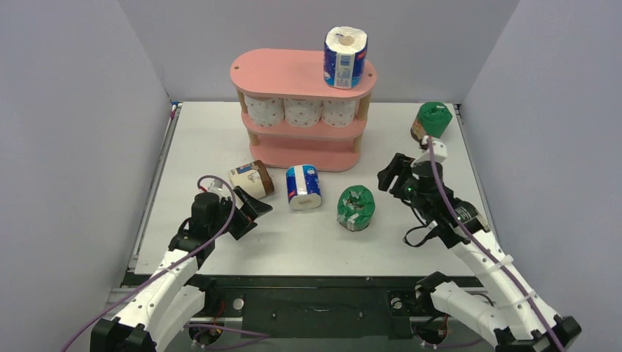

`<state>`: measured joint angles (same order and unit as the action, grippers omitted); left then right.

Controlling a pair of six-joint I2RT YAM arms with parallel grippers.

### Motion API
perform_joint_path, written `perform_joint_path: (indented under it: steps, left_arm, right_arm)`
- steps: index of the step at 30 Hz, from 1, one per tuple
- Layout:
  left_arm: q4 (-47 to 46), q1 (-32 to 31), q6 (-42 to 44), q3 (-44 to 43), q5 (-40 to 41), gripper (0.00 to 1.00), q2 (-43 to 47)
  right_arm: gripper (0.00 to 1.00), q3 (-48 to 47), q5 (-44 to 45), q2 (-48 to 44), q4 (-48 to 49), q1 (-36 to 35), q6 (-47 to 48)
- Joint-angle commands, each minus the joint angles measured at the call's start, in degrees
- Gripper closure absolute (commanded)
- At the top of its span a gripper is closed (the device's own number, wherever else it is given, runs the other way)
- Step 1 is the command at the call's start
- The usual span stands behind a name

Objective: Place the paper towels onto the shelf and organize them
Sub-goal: Adjust the paper towel at the center of the board.

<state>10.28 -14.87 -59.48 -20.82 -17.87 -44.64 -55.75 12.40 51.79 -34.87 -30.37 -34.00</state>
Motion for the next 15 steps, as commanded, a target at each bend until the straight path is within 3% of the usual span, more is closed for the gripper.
perform_joint_path:
  steps: [1, 5, 15]
  left_arm:
    - [0.4, 0.5, -0.6, -1.4, 1.9, 0.04, 0.0]
    - [-0.5, 0.6, -0.5, -1.1, 1.1, 0.04, 0.0]
    - [-5.7, 0.6, -2.5, 0.5, -2.3, 0.03, -3.3]
  right_arm:
    - [0.40, 11.6, -18.7, -3.4, 11.5, 10.0, -7.1]
    - [0.42, 19.7, -29.6, -4.4, 22.2, 16.5, -10.6]
    - [0.56, 22.8, -36.2, 3.1, 30.3, 16.7, -11.4]
